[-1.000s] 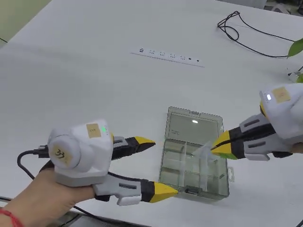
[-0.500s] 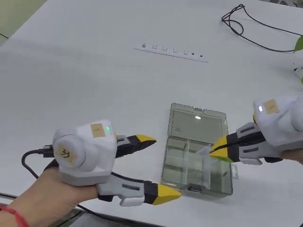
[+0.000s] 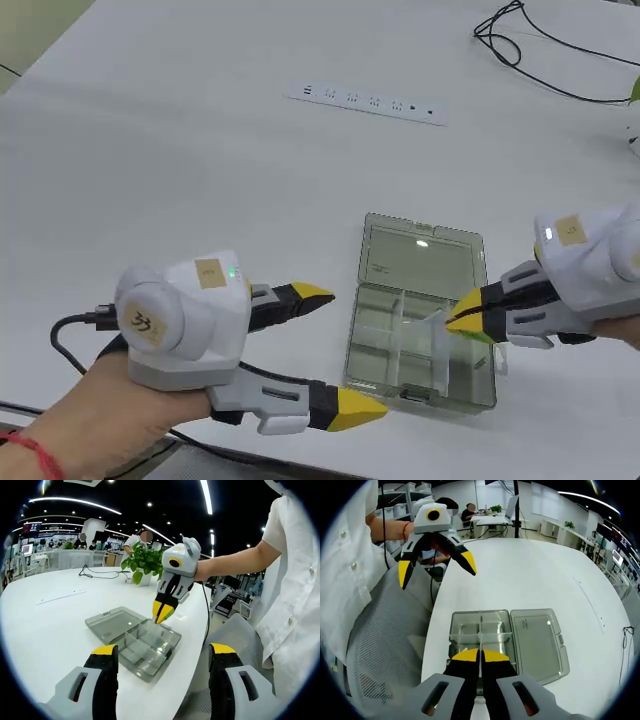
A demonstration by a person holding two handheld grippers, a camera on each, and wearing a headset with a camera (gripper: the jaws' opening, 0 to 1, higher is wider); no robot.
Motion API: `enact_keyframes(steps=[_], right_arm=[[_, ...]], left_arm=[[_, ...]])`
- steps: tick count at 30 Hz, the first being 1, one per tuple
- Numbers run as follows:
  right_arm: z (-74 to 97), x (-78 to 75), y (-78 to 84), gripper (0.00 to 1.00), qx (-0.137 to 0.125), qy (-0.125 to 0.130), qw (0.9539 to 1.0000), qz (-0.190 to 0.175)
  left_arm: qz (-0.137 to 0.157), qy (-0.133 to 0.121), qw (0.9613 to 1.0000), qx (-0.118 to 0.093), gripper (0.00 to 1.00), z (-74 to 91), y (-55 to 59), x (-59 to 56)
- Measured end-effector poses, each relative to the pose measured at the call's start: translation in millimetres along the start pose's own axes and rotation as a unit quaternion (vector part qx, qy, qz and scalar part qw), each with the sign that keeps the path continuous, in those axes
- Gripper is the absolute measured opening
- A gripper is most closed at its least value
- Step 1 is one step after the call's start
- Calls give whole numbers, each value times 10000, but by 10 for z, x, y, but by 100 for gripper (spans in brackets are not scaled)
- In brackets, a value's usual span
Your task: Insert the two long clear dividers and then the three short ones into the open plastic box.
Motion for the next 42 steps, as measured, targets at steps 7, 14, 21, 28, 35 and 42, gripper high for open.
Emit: enact_keyframes(steps=[7,14,21,28,35,42], right_arm=[[-40,11,-8,2,-52,9,9999,146],[-72,-4,-7,2,-31,4,9998,204],[-120,-6,-14,2,-5,-18,9998,179],[-175,-4,-27,2,30,-47,9998,167],[-292,-4,-5,2,195,-69,9996,217],[-424,-2,60,2,477,-76,9985,265]], left_arm=[[22,6,10000,-24,75,-7,-8,-1],[34,31,10000,-26,75,-17,-6,-5],[38,33,10000,-26,75,-9,2,-6],[52,37,10000,-26,75,-6,12,1],[54,33,10000,-7,75,2,26,13],[73,26,10000,4,75,11,42,19]])
Point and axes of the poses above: the centre of the closed fingertips' face, and the gripper's own axes: z roughly backward along the fingers, x roughly to its left, y roughly out of its underside, the point moved 7 cm from there along z, roughly backward along the fingers, and after that the axes turned 2 degrees about y, right-handed, at the moved point
